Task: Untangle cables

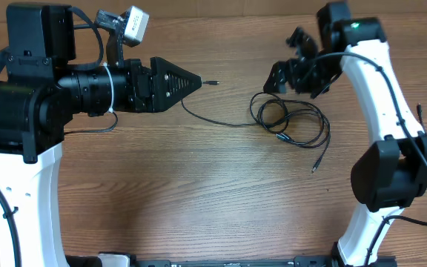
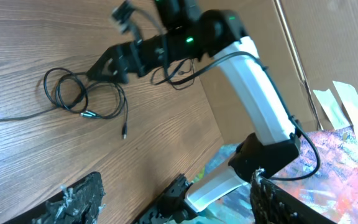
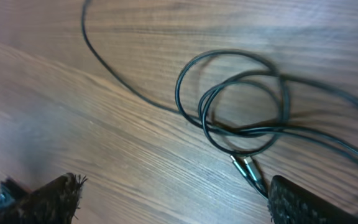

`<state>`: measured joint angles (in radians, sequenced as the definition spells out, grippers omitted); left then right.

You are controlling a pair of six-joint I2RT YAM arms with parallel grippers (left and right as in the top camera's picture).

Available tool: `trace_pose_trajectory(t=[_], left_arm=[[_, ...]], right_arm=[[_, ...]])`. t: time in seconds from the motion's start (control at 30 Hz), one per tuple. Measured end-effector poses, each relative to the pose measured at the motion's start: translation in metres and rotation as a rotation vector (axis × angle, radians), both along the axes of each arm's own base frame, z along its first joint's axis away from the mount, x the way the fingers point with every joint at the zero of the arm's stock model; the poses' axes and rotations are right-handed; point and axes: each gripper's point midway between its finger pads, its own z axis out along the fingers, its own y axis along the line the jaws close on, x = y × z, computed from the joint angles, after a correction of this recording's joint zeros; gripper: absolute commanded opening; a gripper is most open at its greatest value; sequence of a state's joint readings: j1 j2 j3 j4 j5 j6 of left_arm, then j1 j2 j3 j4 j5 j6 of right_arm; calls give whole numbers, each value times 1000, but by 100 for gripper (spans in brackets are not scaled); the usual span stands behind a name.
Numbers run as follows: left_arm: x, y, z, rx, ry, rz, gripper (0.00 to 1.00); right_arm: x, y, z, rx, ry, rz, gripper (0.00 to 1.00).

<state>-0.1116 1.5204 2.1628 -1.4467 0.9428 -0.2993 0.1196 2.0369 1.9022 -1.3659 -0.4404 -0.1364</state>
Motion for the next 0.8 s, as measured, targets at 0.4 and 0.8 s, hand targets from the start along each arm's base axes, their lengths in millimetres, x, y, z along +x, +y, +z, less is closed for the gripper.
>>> trace_pose_trajectory(t=[0.4,0.8], left_arm=[[-1,0,-1,4,-5,-5,77],[-2,0,-2,6,7,-5,78]], right_arm=[[-35,12,-72,-16,121,43,68],[-48,45,-108,-17,34,217,76]])
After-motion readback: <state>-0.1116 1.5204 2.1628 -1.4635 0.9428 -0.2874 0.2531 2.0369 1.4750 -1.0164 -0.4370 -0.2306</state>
